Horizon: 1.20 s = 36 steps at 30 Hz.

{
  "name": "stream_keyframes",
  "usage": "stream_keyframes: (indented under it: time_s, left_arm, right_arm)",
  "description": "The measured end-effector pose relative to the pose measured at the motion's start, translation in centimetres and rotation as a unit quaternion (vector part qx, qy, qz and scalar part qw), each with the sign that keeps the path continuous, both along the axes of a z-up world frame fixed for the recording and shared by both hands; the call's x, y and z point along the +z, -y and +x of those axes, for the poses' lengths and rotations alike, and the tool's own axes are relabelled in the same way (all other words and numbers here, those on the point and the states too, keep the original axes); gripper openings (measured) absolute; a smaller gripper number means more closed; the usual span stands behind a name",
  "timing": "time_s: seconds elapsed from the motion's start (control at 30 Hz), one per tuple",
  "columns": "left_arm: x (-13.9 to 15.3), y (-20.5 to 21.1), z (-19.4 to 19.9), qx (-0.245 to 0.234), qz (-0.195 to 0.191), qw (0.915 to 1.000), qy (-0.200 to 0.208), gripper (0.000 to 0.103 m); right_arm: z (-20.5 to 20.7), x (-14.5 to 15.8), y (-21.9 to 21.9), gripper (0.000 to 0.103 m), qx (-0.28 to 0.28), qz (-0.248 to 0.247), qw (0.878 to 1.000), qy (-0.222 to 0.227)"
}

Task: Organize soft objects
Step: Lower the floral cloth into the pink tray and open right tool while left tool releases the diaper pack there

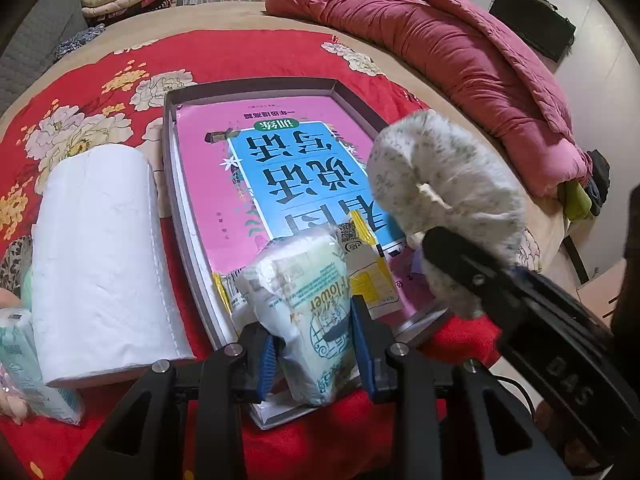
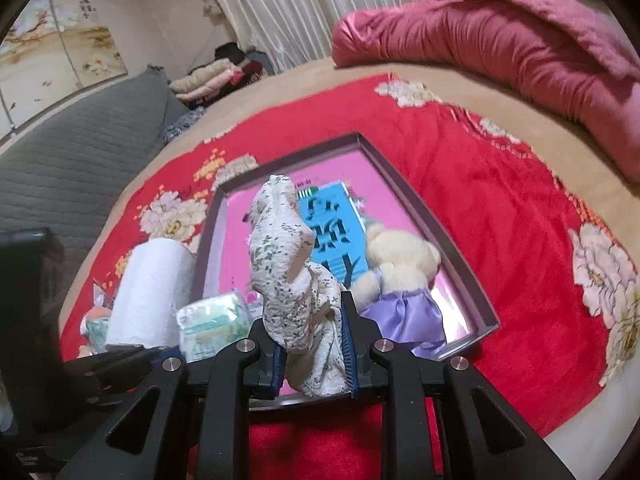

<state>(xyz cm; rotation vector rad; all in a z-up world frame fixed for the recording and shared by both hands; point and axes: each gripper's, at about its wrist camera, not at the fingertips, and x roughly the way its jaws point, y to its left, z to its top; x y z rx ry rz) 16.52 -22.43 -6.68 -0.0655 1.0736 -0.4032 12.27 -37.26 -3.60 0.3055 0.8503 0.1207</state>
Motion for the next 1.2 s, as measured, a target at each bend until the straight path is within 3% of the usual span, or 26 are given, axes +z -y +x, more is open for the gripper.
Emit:
stream_keyframes:
  time_s: [0.27,0.37,0.47,0.77,1.03,1.2]
  left_arm:
    - [-0.1,-0.1,0.1,0.001,0.002,1.0000,-0.001,0.033]
    - [0.0,0.0,0.1,0.001,0.001,1.0000,-0.002,0.033]
    - [0.0,0.0,0.1,0.003,0.001,1.0000,-0.002,0.033]
    - [-0.1,-0.1,0.2,0.006,-0.002,1.0000,-0.005,0.035]
    - [-0.1,-0.3,0.4,0.008,-0.001,0.9999,-0.007,0.036]
    - [0.1,0.0,0.4,0.006,0.007,0.9999,-0.005,0.038]
  right_arm:
    - [0.9,-1.4,-0.2,0.028,0.000,-0.005,1.000,-0.030]
    - [0.9,-1.6,-0.1,0.040,-0.008,-0.004,0.999,-0.033]
    - [0.8,-1.6,0.3,0.041,-0.016,0.002,0.999,-0.033]
    - [-0.3,0.1,1.3,0.062,-0.048,-0.002,0.999,0.011]
    - [-0.3,-1.0,3.6,0.064,-0.110,0.007,0.994,-0.023]
    - [-0.5,-1.0,3.9,0.064,-0.116,0.009,0.993,-0.021]
